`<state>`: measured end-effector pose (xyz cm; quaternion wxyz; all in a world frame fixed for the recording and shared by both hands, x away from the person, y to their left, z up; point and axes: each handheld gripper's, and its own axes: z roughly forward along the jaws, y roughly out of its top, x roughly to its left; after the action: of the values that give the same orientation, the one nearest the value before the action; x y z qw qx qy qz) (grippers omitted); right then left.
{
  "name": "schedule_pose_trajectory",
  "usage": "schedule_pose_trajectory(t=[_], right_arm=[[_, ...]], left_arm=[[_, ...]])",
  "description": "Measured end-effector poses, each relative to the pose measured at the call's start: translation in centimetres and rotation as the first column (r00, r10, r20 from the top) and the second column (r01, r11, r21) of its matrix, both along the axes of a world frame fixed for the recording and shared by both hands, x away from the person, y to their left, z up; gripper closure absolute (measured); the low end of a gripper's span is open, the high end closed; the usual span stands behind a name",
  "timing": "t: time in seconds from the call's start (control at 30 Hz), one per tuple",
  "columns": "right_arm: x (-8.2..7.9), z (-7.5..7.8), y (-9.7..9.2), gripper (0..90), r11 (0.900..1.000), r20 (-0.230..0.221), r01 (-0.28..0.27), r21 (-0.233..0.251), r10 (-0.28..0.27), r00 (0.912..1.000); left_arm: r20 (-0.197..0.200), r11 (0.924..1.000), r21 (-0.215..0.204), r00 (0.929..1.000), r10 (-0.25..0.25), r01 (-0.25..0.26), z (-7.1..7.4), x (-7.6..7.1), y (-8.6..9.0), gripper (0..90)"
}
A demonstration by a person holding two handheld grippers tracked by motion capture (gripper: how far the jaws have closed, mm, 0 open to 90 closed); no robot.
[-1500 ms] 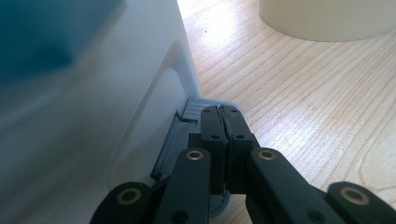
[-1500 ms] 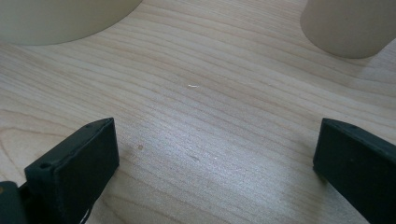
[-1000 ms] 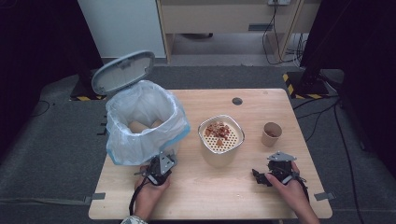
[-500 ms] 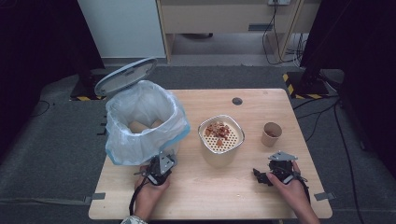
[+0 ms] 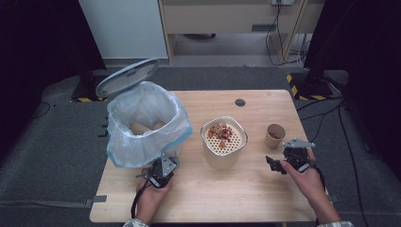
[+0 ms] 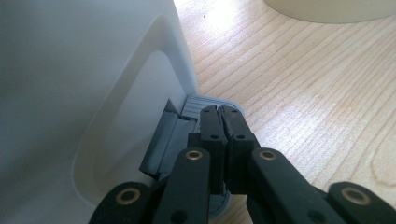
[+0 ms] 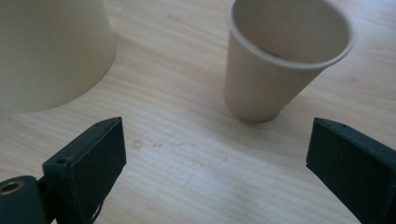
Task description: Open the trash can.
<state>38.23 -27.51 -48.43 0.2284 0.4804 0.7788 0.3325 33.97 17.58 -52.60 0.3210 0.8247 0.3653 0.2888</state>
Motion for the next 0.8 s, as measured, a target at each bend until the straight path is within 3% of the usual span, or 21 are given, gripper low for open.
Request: schedule_pose_trajectory(t=[0.13,0.23,0.47,0.8], right_arm=[[1.2,1.1,-0.8,5.0,0.9998,-0.009,0.017,-0.008,-0.017,0.9998],[1.8,1.2,-1.3,4.9,0.9991,-0.014,0.039,0.018,-0.039,0.9991],[2.8,0.4,-1.6,5.4,0.9982,0.001,0.041,0.043,-0.041,0.9992],[4.8,-1.1,-1.5,8.1,0.9927,0.06,0.071,0.098,-0.077,0.9952]], left_arm=[[0.001,1.0,0.003,1.0,-0.001,0.001,0.0,0.0,0.0,87.6],[0.001,1.0,0.001,1.0,0.0,0.0,0.0,0.0,0.0,87.6],[0.0,1.0,-0.002,1.0,-0.001,0.001,0.0,0.0,0.0,87.6],[-0.002,1.0,-0.007,1.0,-0.002,0.002,0.0,0.1,0.1,87.6]])
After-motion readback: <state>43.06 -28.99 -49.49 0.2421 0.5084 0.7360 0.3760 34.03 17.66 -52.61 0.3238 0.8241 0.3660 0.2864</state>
